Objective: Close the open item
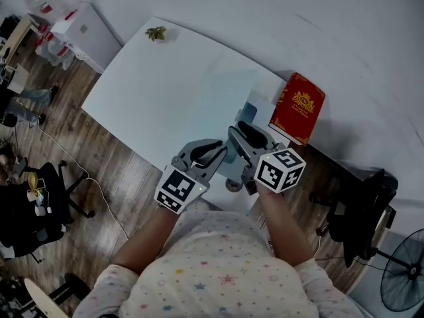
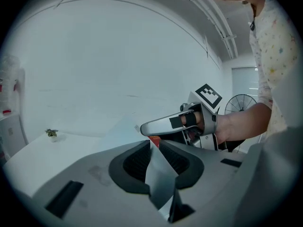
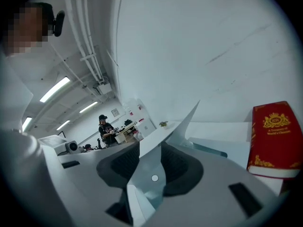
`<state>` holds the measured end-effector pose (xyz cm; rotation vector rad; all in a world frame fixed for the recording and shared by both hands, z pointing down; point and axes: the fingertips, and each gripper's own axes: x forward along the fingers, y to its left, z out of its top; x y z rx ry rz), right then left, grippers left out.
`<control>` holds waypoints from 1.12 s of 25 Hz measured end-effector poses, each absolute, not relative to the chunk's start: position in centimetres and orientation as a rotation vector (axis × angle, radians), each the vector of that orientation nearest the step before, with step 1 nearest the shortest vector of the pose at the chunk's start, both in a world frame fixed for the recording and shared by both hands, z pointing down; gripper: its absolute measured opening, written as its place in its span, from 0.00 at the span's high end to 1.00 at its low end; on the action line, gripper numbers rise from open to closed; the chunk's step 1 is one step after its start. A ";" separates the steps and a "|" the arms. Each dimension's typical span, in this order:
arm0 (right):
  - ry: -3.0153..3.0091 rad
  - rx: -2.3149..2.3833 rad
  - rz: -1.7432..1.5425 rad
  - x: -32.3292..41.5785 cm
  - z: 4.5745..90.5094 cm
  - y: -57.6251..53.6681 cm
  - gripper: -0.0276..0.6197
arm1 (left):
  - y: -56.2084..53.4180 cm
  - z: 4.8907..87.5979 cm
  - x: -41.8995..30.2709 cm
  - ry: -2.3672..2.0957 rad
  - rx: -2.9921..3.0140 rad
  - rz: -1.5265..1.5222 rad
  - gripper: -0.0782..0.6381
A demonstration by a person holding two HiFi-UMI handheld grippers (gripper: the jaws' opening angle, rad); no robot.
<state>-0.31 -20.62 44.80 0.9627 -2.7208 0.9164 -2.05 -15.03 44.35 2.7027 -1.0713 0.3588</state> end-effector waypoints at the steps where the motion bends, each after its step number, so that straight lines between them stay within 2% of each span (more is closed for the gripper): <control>1: -2.717 0.960 0.931 -0.5 45.0 -20.6 0.75 | -15.0 44.4 -2.0 -1.067 2.706 0.362 0.80; 7: -2.698 0.983 0.944 -0.5 45.3 -20.6 0.83 | -14.5 44.9 -1.5 -0.986 2.726 0.352 0.77; 14: -2.639 1.049 0.946 0.8 46.4 -20.8 0.88 | -13.6 45.6 -0.3 -0.846 2.699 0.293 0.60; 28: -2.504 1.145 0.971 5.0 50.2 -20.8 0.90 | -18.2 46.3 -7.0 -1.107 2.566 0.252 0.60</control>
